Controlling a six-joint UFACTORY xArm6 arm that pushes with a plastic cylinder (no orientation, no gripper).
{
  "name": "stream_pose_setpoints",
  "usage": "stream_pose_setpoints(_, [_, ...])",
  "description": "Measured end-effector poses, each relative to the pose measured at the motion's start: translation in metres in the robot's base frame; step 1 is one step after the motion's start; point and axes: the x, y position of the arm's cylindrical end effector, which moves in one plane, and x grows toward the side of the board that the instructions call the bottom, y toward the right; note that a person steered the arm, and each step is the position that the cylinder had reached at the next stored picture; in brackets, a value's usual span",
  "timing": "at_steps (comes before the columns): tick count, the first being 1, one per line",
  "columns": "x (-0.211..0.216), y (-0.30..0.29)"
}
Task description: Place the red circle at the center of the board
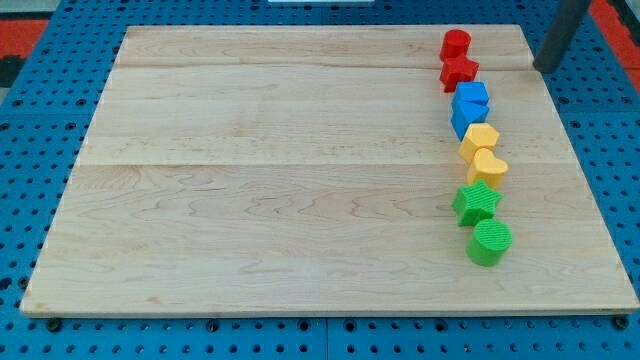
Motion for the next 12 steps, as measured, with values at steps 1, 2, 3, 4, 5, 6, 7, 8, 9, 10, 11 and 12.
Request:
stream_pose_setpoints(1, [-0.002, -0.024])
stream_pose_setpoints(2, [-0.027, -0.046])
stream_pose_setpoints(3, [-0.05, -0.067])
stream_pose_setpoints(4, [-0.046, -0.144])
stream_pose_setpoints(5, [0.033, -0.186])
stream_pose_setpoints(6, [0.095, -0.234])
stream_pose_setpoints(7, [0.057, -0.192])
stream_pose_setpoints(8, [0.009, -0.175])
stream_pose_setpoints(9, [0.035, -0.216])
stream_pose_setpoints(10, [0.14, -0.255])
stream_pose_setpoints(11, [0.2, -0.271])
stream_pose_setpoints(12, [0.147, -0.238])
